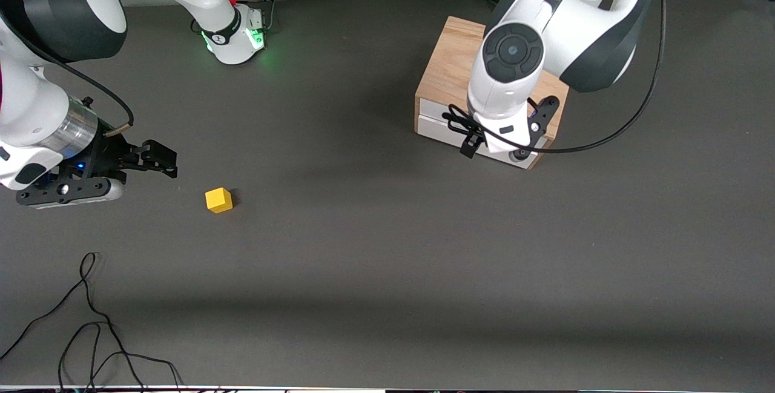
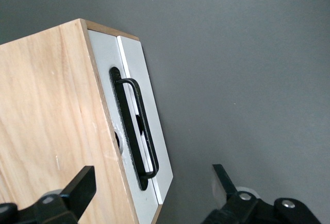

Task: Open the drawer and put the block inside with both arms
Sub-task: 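Hook the left gripper onto the drawer handle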

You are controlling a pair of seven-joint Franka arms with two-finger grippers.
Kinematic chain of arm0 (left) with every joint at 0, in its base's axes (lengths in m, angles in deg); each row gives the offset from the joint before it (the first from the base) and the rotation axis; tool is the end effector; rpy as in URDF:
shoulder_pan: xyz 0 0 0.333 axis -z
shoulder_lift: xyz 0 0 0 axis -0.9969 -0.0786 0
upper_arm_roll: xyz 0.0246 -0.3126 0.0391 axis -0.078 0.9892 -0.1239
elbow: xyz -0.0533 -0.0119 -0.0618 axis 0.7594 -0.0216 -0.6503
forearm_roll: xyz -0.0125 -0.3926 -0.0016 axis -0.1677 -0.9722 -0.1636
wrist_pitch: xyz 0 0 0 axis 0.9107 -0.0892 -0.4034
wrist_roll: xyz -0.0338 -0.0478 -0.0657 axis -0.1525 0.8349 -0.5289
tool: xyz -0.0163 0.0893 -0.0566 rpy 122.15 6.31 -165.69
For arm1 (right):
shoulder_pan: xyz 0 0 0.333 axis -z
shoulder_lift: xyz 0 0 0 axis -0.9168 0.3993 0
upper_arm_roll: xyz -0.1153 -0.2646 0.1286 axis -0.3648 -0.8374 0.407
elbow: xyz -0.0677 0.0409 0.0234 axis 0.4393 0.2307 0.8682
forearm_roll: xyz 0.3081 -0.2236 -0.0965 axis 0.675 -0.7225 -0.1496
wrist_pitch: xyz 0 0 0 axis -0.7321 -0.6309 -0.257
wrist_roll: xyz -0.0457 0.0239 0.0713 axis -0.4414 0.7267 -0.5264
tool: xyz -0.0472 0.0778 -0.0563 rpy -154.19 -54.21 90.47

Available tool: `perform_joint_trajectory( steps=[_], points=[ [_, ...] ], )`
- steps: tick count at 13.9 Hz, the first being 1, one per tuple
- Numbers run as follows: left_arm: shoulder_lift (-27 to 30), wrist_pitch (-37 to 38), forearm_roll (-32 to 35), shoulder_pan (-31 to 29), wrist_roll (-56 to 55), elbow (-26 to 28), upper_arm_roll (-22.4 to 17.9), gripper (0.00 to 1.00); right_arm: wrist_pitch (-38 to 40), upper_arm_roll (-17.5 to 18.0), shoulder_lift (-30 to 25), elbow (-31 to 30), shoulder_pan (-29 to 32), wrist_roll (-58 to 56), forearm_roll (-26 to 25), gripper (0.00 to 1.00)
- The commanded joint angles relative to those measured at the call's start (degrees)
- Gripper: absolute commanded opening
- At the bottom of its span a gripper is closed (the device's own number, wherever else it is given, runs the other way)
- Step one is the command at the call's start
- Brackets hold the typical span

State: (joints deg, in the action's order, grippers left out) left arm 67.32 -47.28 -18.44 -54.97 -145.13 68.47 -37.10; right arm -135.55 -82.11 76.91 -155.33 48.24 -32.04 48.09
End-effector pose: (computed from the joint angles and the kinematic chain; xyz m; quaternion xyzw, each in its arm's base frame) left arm 0.5109 -0.3476 0.4661 -0.8737 -0.4727 0.0700 0.0906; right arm 0.6087 0.0993 0.5807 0.9990 0.0446 0.0021 0.0015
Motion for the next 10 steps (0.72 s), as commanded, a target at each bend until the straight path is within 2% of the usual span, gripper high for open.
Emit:
perform_joint_trajectory(
  steps=[1,5,10],
  points=[
    [-0.7,-2.98,0.11,0.15,-0.98,3.21,-0.41,1.0,0.03,-0.08,0.24,0.83,-0.23,0.97,-0.07,1.0],
    [-0.44,-10.89,0.37,0.5,-1.42,11.65,-0.41,1.0,-0.06,-0.08,0.41,0.83,-0.23,0.97,-0.07,1.0],
    [-0.87,-17.23,0.38,0.94,-1.77,16.14,-0.41,1.0,-0.14,-0.08,0.24,0.83,-0.23,0.97,-0.07,1.0]
  ],
)
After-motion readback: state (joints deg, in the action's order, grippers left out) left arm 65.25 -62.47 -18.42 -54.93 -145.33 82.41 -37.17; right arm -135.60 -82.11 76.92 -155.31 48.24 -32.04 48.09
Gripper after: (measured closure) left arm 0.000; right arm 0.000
